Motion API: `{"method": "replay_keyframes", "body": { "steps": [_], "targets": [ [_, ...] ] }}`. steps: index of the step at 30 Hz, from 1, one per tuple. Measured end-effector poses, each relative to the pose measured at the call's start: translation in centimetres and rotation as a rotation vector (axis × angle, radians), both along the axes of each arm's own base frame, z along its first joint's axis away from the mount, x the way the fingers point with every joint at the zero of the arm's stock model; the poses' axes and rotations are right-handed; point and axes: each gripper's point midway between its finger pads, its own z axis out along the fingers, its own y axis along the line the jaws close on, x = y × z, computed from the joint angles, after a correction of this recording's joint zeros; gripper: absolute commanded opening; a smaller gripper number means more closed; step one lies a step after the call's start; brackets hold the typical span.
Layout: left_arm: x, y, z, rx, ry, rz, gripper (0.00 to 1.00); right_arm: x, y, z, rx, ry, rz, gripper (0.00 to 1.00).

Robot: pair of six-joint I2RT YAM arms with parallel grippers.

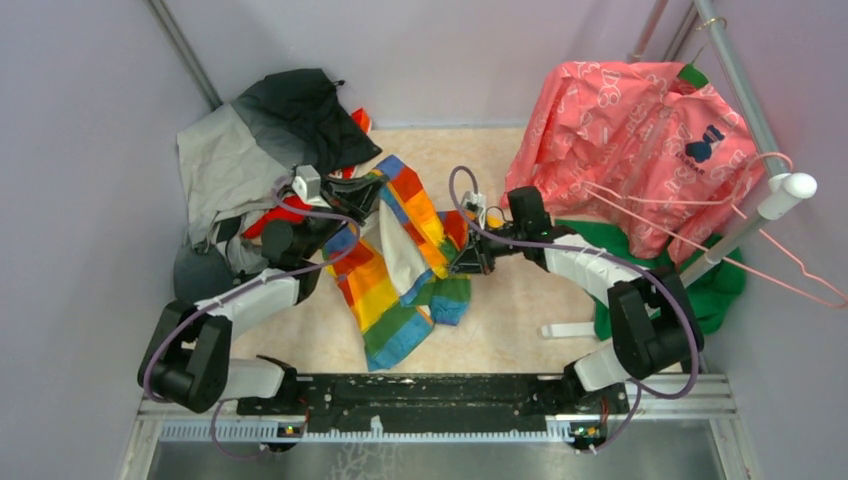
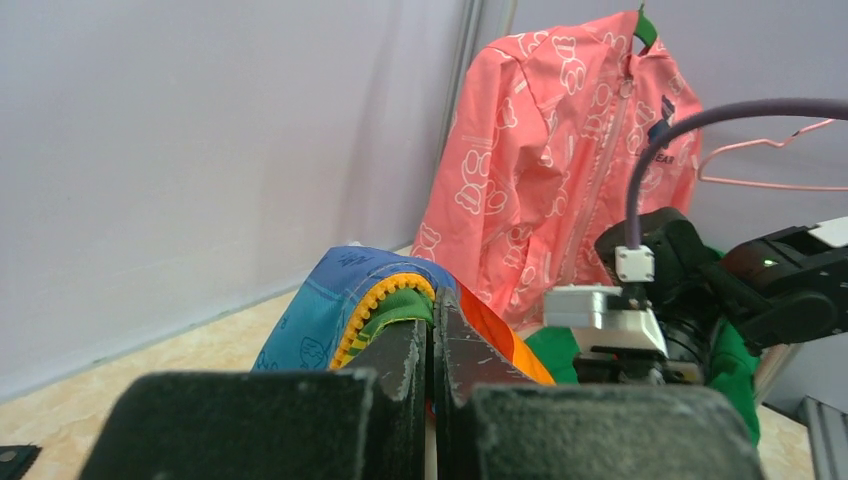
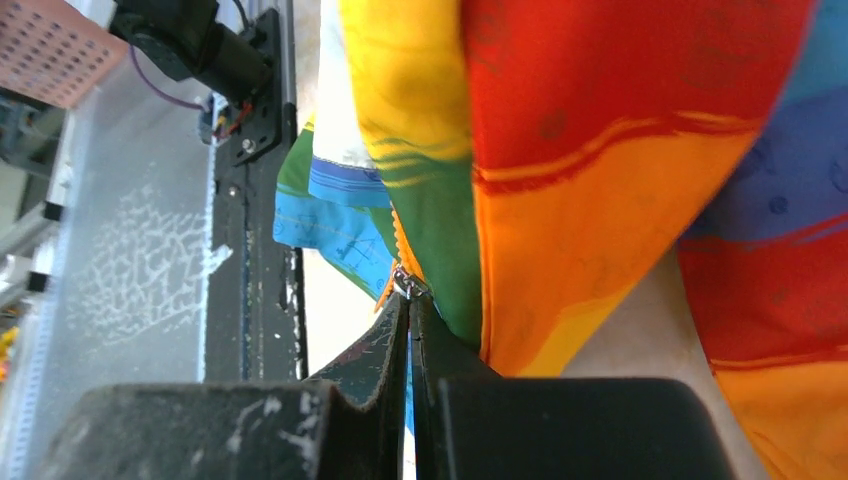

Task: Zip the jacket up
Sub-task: Adjust the zipper on the jacket.

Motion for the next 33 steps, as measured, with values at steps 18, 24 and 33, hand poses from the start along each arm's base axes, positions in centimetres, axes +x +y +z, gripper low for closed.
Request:
{"method": "replay_keyframes", "body": {
  "steps": [18,24,33],
  "targets": [
    [-0.3,-3.7,-6.0,-0.045,0.29,-0.177,0.67,-0.9,-1.2,1.8,0.112,0.091,0.001,0.0],
    [-1.4,-1.4,-5.5,-0.019,0.363,-0.067,0.84,-1.0,-1.2,1.8,0.115,0.088,0.006,0.0],
    [-6.9,0.6,-9.8,-0.049,0.582,-0.099,0.86,-1.0,-1.2,1.9,0.118,0.086,0.012,0.0]
  ]
}}
